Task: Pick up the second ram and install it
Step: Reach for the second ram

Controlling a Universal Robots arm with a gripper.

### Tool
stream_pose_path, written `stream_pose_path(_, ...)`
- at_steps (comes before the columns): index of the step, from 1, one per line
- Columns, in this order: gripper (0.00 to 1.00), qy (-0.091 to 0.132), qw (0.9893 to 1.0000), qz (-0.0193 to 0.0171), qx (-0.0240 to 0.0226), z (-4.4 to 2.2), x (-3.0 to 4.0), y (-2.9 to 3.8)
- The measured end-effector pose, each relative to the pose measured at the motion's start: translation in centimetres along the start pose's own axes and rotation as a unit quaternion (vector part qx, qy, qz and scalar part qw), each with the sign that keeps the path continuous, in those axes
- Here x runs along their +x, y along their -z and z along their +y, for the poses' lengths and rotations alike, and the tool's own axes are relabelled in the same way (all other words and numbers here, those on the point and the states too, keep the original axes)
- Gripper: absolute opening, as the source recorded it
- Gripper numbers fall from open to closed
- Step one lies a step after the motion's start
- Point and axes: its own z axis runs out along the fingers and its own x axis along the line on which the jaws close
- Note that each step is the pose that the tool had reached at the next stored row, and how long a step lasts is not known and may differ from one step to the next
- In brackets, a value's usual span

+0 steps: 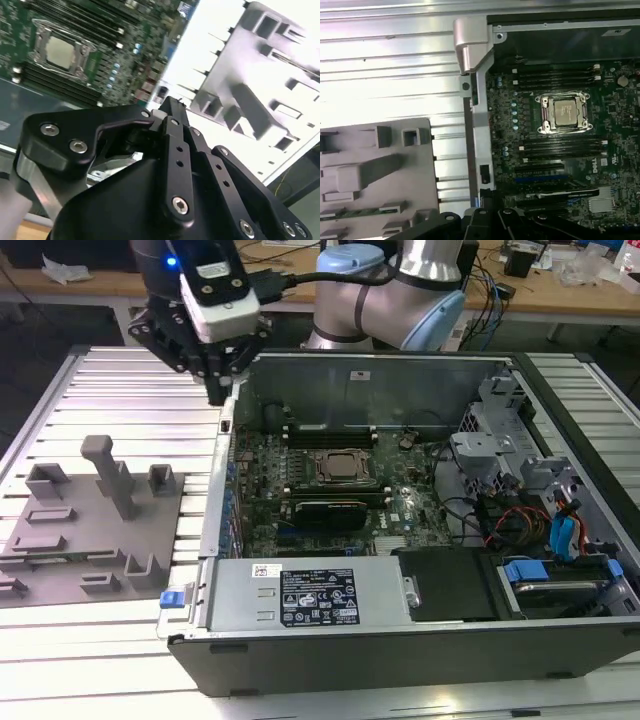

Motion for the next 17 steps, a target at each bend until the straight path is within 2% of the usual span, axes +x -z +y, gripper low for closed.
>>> stream_pose_path(1,0.11,0.000,1.0000,-0.0001,0.0000,-0.06,0.85,0.01)
stream_pose_path(2,0.11,0.000,1.0000,-0.0002,-0.0001,-0.15,2.02,0.02)
stream_pose_path(4,0.11,0.000,1.0000,-0.0001,0.0000,-0.22,2.94,0.03)
stream_pose_path(5,0.11,0.000,1.0000,-0.0001,0.0000,-0.30,3.83,0.03)
stream_pose_path(6,0.11,0.000,1.0000,-0.0001,-0.0001,-0.46,5.00,0.03)
stream_pose_path(7,0.11,0.000,1.0000,-0.0002,-0.0001,-0.75,6.65,0.02)
stream_pose_path(10,0.11,0.000,1.0000,-0.0001,0.0000,-1.21,8.97,0.02)
stream_pose_path(12,0.11,0.000,1.0000,-0.0001,0.0000,-1.43,9.90,0.01)
stream_pose_path(14,0.11,0.000,1.0000,-0.0001,0.0000,-2.04,12.05,0.00)
stream_pose_path(15,0.11,0.000,1.0000,-0.0002,-0.0001,-2.42,12.94,-0.02)
stream_pose_path(16,0.11,0.000,1.0000,-0.0001,0.0000,-2.77,13.53,-0.04)
stream_pose_path(17,0.11,0.000,1.0000,-0.0001,0.0000,-3.30,14.48,-0.08)
